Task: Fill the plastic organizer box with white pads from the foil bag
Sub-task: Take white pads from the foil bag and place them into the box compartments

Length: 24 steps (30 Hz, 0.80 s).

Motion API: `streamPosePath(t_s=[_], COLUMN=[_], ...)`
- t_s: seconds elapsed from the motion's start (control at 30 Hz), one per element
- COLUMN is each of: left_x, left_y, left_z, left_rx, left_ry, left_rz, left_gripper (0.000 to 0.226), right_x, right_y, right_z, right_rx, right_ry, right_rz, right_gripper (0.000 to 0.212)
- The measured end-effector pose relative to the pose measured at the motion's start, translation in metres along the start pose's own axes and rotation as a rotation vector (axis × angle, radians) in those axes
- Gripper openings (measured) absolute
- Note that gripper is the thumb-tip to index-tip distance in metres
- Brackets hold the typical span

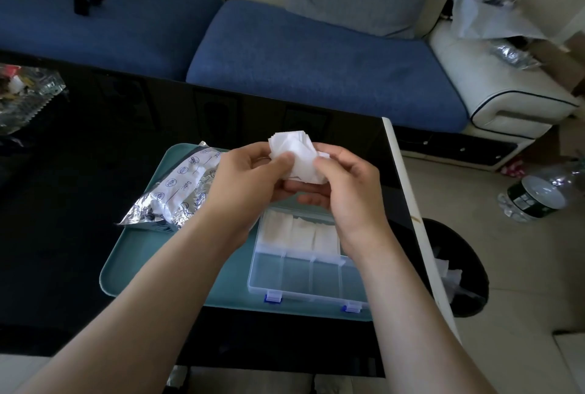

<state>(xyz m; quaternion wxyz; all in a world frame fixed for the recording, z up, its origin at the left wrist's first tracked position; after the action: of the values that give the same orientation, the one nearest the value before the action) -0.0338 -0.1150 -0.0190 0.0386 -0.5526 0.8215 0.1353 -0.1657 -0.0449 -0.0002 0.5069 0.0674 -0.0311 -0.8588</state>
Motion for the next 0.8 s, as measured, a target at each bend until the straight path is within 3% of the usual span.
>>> streamPosePath(t_s=[0.23,0.4,0.47,0.57,0.8], left_x=[0.006,0.009,0.01,0.008,0.004], left_y=[0.0,-0.004,-0.001,0.005,0.017], left_z=[0.008,0.012,0.014,0.013,0.012], left_rx=[-0.162,-0.171,-0.149,-0.086,-0.054], left_ry=[-0.123,-0.159,-0.144,-0.117,-0.109], left_rz=[-0.079,-0.163,-0.142,-0.101,0.07], left_gripper=[0.013,0.007,0.025,0.016,0.033], right_x=[0.001,0.006,0.006,0.006,0.005], right_y=[-0.016,-0.035,-0.041,-0.038,-0.029], right_z=[-0.004,-0.007,-0.006,-0.006,-0.006], right_rx=[0.007,0.0,0.042,0.071,-0.115], right_ry=[0.016,-0.038,-0.047,-0.051,-0.149], right_rz=[-0.022,-0.273,-0.334,-0.281,-0.183], right_gripper=[0.028,0.028,0.027,0.026,0.029])
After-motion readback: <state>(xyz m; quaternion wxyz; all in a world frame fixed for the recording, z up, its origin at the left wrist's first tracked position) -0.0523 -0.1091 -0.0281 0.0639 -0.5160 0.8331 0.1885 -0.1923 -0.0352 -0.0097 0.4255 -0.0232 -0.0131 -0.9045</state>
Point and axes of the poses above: each hand's wrist, its own x-axis towards the middle knuckle, its own y-axis out of the palm, z = x × y, the point moved 5 cm from there along x, towards the middle knuckle, and after that the axes turned 4 degrees about x, right-handed, at the moved point
